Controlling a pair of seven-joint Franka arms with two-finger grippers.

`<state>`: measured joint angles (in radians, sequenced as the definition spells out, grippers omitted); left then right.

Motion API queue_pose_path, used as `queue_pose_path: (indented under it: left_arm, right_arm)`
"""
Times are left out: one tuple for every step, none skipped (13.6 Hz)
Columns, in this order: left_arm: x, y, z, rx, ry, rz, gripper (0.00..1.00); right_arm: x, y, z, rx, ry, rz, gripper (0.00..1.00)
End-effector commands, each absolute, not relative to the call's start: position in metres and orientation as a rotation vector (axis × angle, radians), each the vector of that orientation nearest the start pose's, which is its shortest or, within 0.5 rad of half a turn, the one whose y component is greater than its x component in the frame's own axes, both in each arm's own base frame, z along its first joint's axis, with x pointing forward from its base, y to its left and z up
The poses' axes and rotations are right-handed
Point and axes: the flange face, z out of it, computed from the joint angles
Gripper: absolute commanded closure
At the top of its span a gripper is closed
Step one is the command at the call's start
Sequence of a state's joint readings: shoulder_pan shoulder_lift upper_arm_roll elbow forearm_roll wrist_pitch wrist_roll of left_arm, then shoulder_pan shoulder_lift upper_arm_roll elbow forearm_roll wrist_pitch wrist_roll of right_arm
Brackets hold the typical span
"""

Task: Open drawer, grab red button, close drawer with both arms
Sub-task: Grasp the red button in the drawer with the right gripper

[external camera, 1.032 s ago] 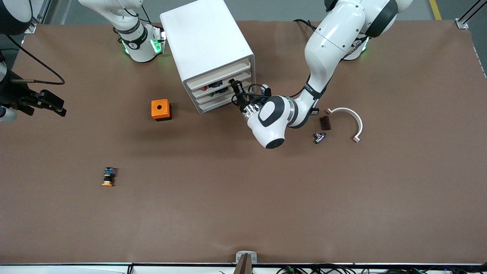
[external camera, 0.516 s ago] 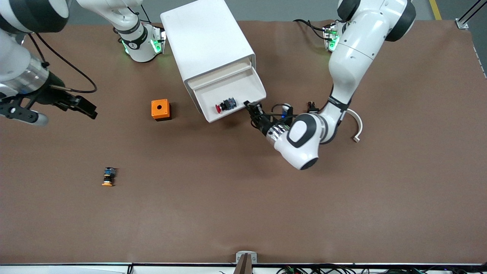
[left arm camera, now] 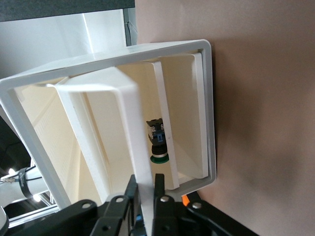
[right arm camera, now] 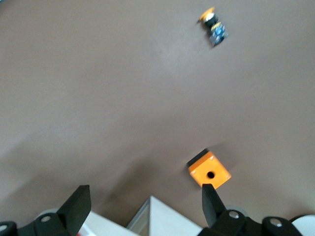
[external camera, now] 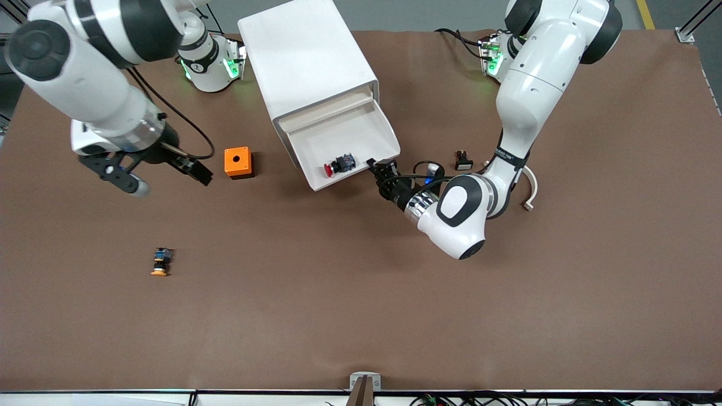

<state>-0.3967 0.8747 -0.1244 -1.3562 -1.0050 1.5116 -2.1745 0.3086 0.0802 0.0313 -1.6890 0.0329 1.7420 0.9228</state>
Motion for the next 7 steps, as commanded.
queue_pose_path:
  left_arm:
    - [0.569, -0.390, 0.237, 1.589, 2.311, -2.023, 0.03]
    - [0.574, -0.383, 0.239, 1.574, 2.316, -2.013, 0.01]
    - [0.581, -0.373, 0.239, 1.550, 2.318, -2.009, 0.01]
    - [0.584, -0.367, 0.240, 1.548, 2.315, -1.999, 0.01]
    - [0.587, -0.360, 0.242, 1.568, 2.334, -1.964, 0.01]
    - [0.590, -0.351, 0.241, 1.587, 2.364, -1.924, 0.01]
    - [0.597, -0.341, 0.241, 1.583, 2.377, -1.893, 0.01]
  right_arm:
    - [0.550, 0.228, 0.521, -2.945, 1.039, 0.105, 0.00]
    - [0.547, 0.245, 0.512, -2.932, 1.090, 0.110, 0.00]
    - [0.544, 0.259, 0.508, -2.918, 1.129, 0.107, 0.00]
    - [0.541, 0.275, 0.500, -2.902, 1.176, 0.108, 0.00]
    - [0.537, 0.291, 0.491, -2.884, 1.218, 0.108, 0.00]
    - [0.534, 0.307, 0.481, -2.862, 1.273, 0.107, 0.00]
    - [0.528, 0.327, 0.469, -2.843, 1.324, 0.107, 0.00]
